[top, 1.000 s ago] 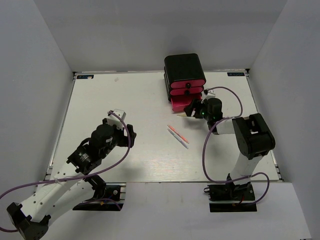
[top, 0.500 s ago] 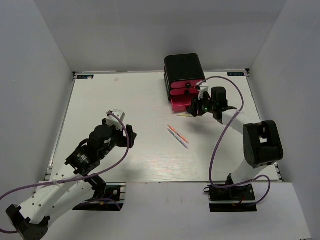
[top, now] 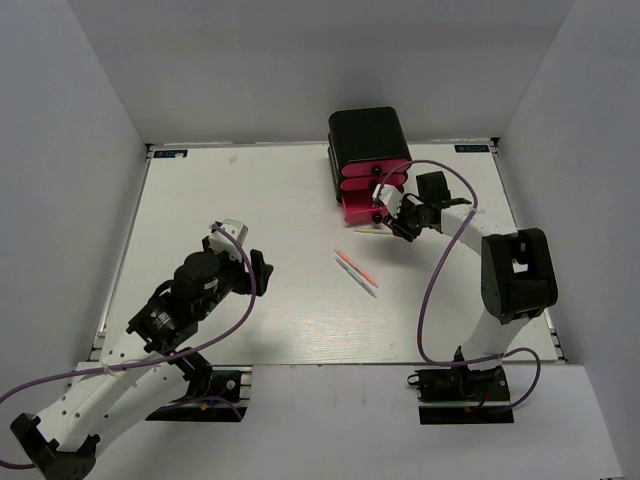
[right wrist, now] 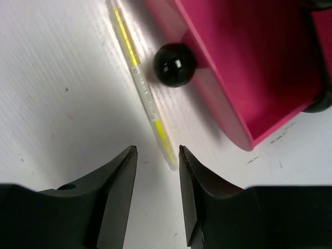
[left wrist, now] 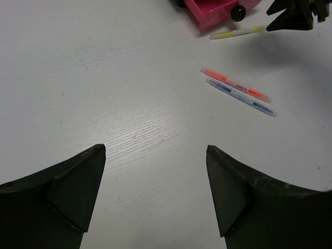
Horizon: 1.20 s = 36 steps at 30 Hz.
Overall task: Sort the stationery into containers
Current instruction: Pick up the pen from the center of the board.
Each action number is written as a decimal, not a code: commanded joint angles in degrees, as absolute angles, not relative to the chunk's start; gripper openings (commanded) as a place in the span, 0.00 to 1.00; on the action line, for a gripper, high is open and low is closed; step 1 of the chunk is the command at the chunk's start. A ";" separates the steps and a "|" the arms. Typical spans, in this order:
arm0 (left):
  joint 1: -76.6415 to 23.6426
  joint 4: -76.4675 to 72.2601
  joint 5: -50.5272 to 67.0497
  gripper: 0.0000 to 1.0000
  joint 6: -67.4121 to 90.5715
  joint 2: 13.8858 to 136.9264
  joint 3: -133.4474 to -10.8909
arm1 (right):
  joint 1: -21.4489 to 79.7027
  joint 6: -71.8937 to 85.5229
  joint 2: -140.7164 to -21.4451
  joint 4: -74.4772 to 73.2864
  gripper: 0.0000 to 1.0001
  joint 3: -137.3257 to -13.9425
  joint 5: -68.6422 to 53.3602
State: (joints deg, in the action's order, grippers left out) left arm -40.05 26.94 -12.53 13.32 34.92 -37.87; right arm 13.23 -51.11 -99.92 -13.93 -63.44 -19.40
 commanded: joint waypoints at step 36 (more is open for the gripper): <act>-39.81 26.19 -11.51 0.88 12.83 34.72 -37.97 | 13.10 -74.97 -112.95 -40.60 0.00 -69.17 -23.56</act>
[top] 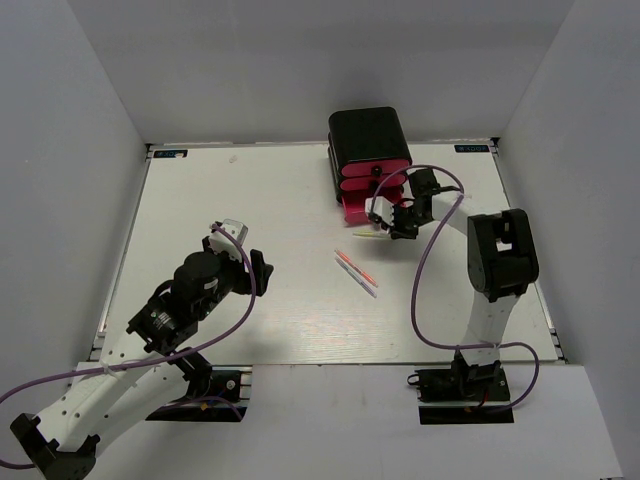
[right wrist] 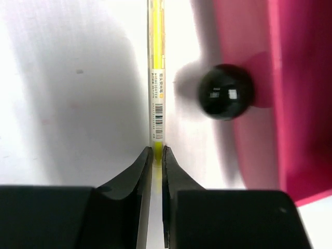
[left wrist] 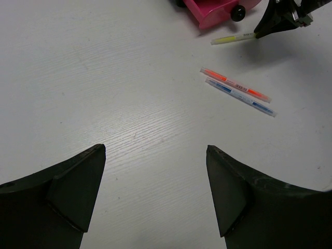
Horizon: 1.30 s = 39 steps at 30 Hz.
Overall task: Sort the stationery into containers
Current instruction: Pick up the pen from the center of the board, then place the pen in the storage box.
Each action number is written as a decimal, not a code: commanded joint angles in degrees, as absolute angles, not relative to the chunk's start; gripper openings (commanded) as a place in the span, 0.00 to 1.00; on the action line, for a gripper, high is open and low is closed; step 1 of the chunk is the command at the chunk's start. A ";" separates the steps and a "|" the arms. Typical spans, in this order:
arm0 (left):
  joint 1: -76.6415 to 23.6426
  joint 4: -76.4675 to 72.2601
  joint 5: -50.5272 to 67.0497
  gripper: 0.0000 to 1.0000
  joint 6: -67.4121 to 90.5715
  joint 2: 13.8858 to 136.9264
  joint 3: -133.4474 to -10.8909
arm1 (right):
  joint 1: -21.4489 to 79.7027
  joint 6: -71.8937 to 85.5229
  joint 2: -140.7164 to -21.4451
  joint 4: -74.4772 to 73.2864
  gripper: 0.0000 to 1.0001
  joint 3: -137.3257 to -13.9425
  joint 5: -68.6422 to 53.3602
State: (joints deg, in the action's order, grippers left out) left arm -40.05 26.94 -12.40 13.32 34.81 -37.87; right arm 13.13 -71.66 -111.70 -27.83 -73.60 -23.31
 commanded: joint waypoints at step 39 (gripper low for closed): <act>-39.81 26.19 -12.04 0.88 12.83 35.24 -37.97 | 15.47 -69.35 -108.98 -25.49 0.08 -88.78 -18.46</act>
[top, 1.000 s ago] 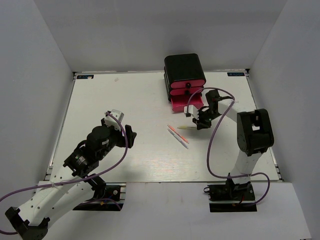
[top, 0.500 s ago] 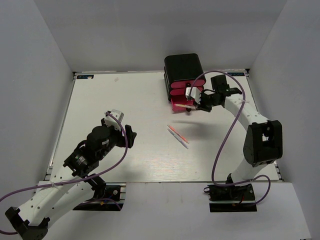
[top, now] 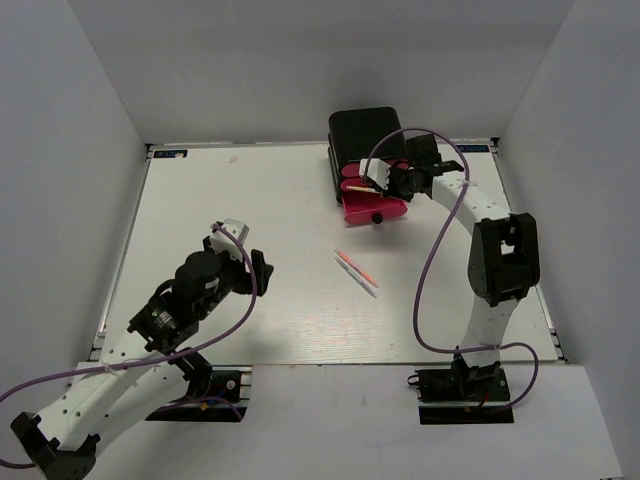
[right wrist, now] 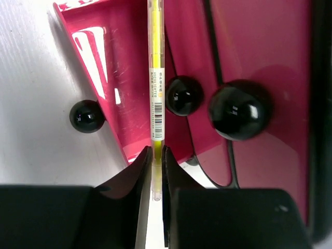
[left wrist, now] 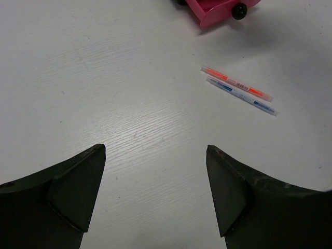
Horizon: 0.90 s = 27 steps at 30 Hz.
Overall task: Sort the stationery into containers
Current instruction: Place the pen in the storage box, then pick up the pen from the center of the board.
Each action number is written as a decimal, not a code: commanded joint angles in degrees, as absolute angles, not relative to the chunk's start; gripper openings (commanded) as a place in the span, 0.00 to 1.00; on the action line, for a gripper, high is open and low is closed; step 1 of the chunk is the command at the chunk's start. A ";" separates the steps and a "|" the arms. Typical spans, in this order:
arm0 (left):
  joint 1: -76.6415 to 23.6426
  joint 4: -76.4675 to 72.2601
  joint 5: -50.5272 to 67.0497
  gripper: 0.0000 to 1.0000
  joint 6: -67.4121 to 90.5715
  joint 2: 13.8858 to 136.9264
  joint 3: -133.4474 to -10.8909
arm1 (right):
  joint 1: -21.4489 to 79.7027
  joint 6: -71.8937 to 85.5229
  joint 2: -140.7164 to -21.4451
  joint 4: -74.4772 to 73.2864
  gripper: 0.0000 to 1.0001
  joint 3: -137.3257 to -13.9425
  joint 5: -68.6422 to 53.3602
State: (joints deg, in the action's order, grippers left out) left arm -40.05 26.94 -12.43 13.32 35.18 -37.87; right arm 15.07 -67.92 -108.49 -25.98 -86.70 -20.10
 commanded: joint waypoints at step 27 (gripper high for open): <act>-44.91 10.63 6.60 0.12 40.59 76.71 -48.24 | 13.45 -6.78 -73.92 -20.81 0.25 -63.10 -19.75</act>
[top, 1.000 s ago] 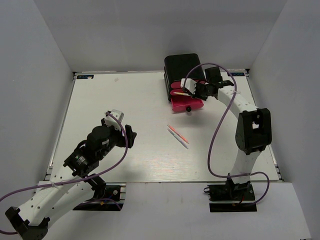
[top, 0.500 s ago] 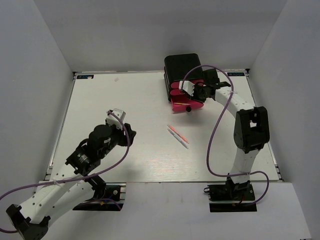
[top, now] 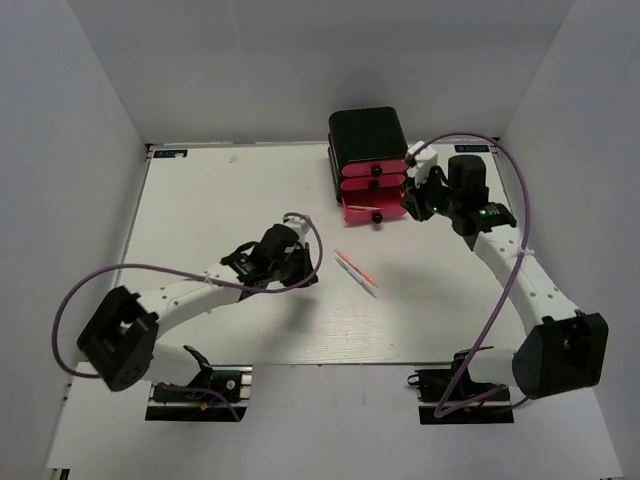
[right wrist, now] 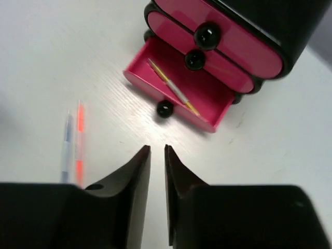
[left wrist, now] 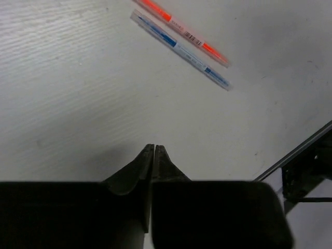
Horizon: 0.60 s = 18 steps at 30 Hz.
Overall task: Sort the stationery into containers
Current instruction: Pick up the pen from the center of the board.
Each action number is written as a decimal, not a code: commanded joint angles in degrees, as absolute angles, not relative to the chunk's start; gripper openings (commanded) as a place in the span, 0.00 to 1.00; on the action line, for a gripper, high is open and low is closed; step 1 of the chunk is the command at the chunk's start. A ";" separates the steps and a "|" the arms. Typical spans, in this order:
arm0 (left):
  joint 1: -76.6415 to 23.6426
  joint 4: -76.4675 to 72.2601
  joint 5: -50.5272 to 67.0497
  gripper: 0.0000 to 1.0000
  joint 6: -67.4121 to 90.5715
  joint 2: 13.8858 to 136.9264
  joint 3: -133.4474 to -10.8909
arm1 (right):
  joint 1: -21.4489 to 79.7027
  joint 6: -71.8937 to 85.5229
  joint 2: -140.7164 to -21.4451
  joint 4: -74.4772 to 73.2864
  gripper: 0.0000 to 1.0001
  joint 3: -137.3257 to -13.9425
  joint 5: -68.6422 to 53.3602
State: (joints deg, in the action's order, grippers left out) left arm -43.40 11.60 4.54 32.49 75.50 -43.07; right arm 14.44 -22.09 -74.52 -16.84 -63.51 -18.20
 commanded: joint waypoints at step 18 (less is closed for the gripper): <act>-51.06 43.50 -4.22 0.49 71.27 108.54 -81.11 | 5.01 -0.79 -48.88 -3.00 0.47 -38.76 -18.28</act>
State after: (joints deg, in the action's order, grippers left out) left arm -50.26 33.69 -1.08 66.15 107.81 -77.08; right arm 5.89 -2.94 -51.03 -9.37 -39.55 -17.74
